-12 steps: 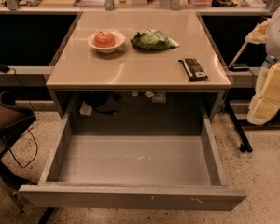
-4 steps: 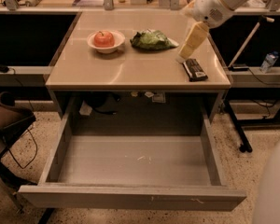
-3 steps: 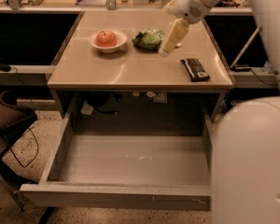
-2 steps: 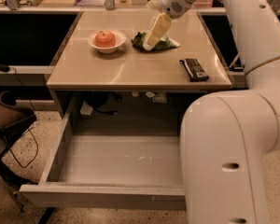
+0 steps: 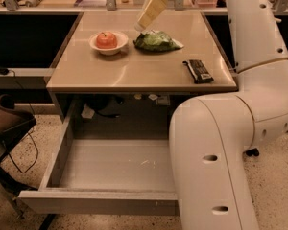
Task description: Place apple into top drawer
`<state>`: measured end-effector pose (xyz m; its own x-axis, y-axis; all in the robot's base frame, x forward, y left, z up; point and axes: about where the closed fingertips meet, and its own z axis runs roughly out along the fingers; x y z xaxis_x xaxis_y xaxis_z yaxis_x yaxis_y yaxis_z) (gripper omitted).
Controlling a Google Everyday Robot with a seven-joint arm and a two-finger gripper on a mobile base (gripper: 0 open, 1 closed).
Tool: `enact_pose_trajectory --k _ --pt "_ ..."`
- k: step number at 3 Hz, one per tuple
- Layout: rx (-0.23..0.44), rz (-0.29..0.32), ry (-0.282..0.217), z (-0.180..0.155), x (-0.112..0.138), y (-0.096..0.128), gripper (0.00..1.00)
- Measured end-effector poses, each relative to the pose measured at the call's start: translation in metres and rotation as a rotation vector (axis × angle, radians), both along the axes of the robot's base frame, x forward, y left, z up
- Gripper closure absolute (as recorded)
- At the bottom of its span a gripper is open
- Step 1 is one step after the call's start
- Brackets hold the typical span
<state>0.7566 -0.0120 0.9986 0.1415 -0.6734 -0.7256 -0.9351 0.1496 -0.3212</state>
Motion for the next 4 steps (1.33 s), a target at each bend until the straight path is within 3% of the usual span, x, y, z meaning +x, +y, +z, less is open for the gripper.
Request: enact_pose_trajectory --k 1,2,3,4 --pt "0.030 -0.021 0.001 -0.003 0.008 0.000 0.00" --pt "0.070 -0.041 -0.074 -0.002 0.038 0.022 0.00" --pt "0.088 -0.060 -0.137 -0.003 0.065 0.056 0.00" --pt "0.041 -0.058 -0.130 -0.020 0.076 0.092 0.00"
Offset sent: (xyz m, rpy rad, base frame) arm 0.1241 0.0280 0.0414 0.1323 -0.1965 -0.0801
